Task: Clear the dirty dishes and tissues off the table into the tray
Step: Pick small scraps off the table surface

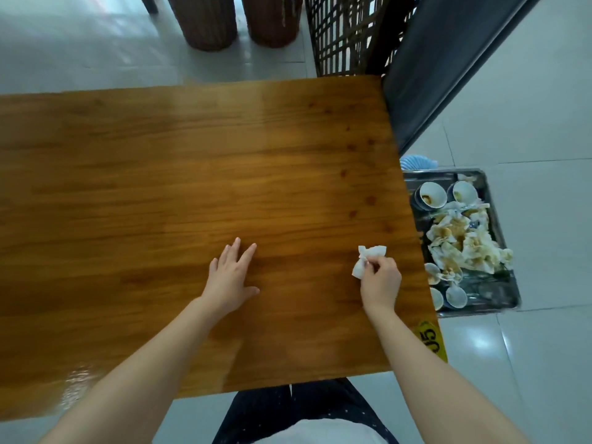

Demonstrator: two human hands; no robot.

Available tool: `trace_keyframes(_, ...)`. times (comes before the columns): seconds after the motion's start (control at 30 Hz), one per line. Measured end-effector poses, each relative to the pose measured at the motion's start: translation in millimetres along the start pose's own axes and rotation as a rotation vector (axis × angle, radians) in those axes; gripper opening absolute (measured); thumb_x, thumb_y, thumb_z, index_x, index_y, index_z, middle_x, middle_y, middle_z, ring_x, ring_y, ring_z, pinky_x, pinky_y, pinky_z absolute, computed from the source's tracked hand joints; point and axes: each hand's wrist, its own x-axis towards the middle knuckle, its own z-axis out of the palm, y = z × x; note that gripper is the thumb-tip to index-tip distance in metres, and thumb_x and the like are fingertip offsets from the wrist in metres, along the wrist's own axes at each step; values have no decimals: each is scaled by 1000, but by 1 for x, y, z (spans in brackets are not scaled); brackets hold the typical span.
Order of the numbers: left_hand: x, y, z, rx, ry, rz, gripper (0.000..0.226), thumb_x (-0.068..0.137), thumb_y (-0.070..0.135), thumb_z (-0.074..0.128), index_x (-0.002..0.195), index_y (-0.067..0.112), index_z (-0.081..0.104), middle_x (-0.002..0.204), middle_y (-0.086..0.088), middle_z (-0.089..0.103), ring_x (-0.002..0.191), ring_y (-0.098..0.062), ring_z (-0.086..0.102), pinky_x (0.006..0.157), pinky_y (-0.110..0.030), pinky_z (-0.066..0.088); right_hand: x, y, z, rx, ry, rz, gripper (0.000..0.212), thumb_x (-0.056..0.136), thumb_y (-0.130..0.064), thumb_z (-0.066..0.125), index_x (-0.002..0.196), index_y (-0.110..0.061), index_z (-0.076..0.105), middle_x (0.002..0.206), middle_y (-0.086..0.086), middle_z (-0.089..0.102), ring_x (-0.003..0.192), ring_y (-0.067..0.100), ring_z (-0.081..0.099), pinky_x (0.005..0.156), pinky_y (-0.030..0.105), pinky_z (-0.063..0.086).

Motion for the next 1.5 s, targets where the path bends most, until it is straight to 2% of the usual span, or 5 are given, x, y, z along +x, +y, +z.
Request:
trace_keyframes(0.2,29,31,-7,18,-4,47,97,85,37,71,154,32,2,162,-5,-7,149,-27,-4,118,-48,9,17,16,-19,-32,-184,-161,11,92,-6,57,92,-10,67,90,-1,56,82,11,54,65,12,37)
trace_keyframes(0.6,55,61,-16,36,-14,80,96,86,36,70,154,29,3,162,-7,-6,149,-28,-2,118,-48,10,50,15,-60,-22,-73,-344,13,89,-1,61,98,-6,69,90,1,62,82,5,54,71,3,39)
trace_keyframes(0.87,53,59,-16,34,-9,78,96,86,37,70,154,30,3,162,-7,-7,149,-28,-3,118,-48,9,11,23,-21,-121,-261,-348,33,88,-16,67,120,-9,64,119,1,60,106,10,48,84,13,36)
trace_keyframes(1.13,52,59,-13,37,-11,69,97,85,37,71,154,31,3,162,-7,-7,149,-28,-3,118,-48,9,11,22,-12,-186,-228,-430,18,91,-9,61,106,-4,70,99,3,61,91,11,52,74,15,41)
trace_keyframes(1.5,80,67,-30,66,-1,52,102,81,39,74,154,32,2,162,-7,-8,149,-28,-4,118,-49,8,87,18,-43,11,-24,-149,22,89,-2,61,111,-3,64,102,7,54,89,16,53,84,28,46)
